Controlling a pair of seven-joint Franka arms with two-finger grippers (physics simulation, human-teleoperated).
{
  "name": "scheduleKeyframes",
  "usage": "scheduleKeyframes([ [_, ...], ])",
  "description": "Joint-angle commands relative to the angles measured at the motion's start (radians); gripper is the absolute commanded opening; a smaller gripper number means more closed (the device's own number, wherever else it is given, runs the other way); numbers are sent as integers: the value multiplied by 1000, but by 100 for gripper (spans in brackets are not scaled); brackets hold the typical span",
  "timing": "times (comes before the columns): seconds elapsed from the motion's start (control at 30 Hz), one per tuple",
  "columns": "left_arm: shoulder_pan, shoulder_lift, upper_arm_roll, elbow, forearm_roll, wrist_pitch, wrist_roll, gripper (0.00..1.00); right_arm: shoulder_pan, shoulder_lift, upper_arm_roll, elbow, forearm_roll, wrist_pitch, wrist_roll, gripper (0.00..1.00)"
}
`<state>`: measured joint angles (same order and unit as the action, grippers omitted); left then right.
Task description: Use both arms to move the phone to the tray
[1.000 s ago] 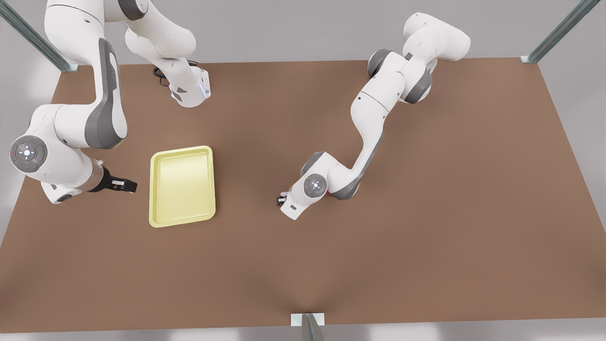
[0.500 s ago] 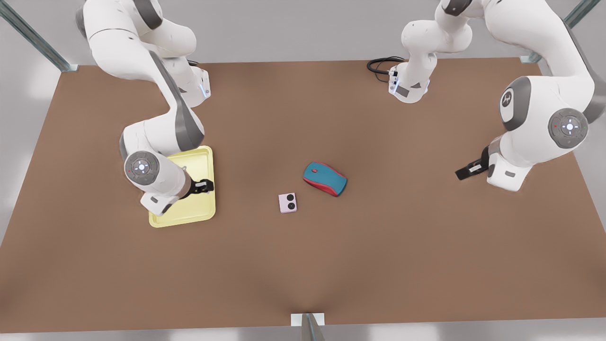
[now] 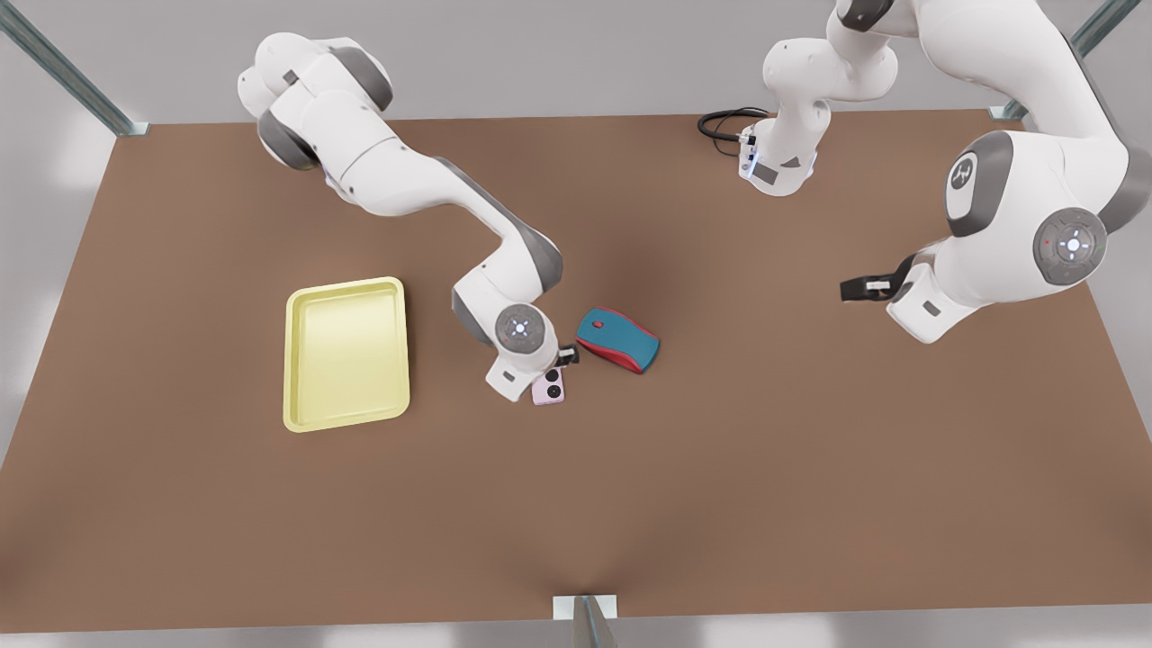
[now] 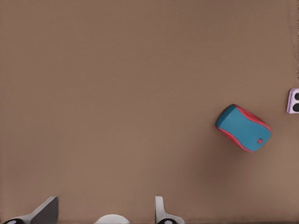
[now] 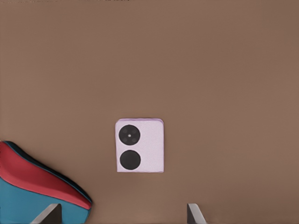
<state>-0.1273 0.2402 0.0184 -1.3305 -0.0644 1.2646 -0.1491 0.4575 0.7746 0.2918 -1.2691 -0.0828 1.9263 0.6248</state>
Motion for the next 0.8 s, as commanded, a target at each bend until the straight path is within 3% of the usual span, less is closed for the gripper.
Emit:
scheduleKeyframes([
  [0.0,0,-1,0,1,-3,-14,235,100,4,2,0,-10,-5,92,527,100],
  [0.33,0,-1,0,2,-5,-14,237,100,15,147,-10,10,-26,151,348,100],
  [0.77,0,-27,5,34,12,-57,215,100,30,164,-5,-27,-184,204,21,100],
])
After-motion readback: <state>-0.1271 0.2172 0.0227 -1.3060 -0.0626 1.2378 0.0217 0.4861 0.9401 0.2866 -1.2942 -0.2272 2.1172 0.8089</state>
